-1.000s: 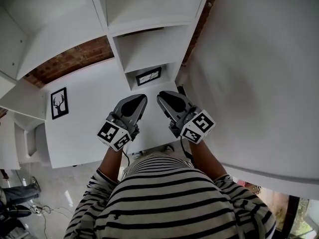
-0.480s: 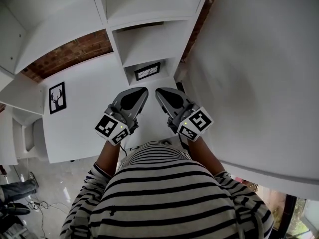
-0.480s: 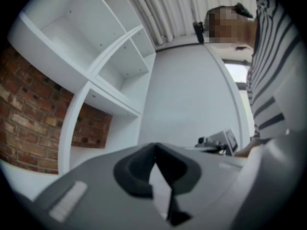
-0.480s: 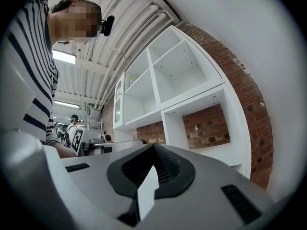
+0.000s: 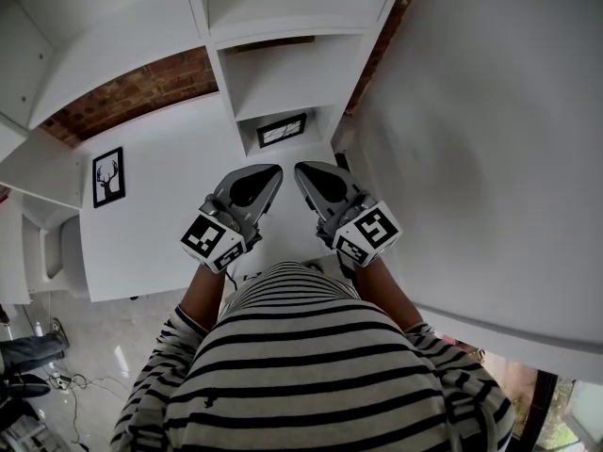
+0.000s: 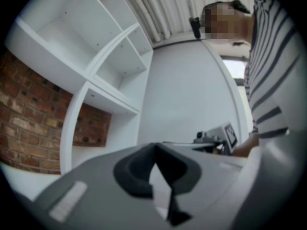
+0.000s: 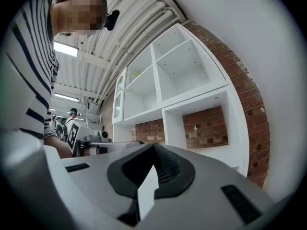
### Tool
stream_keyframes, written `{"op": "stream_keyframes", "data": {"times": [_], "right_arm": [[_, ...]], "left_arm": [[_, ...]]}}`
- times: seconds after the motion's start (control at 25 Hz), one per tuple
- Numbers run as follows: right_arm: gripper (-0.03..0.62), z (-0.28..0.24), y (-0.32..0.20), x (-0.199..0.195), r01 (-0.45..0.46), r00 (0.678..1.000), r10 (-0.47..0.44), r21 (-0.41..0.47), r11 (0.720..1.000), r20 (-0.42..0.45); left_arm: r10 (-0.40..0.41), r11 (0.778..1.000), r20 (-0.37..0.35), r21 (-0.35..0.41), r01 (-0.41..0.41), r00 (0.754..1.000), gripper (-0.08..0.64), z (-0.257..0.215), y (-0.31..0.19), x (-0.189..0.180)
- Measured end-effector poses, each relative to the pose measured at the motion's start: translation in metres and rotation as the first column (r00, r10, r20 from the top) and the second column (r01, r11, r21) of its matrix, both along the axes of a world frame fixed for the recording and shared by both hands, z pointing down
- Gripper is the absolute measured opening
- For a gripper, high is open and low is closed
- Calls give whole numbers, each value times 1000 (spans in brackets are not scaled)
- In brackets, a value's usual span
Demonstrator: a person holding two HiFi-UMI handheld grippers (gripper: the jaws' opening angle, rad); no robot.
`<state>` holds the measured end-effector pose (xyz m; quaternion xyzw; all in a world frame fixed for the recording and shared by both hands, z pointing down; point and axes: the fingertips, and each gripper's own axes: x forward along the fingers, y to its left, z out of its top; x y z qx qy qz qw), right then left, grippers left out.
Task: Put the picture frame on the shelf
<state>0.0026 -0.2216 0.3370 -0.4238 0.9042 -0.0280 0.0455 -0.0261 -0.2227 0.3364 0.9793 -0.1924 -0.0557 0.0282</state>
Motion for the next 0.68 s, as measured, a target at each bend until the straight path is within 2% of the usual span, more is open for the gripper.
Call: {"op": "stream_keyframes", "data": {"times": [0.68], "right_arm": [[8,4,4,-5,1,999,-2,-11,1000,-38]], "left_arm": [[-10,1000,-10,-6,9,1000,8,0,3,-3]]}}
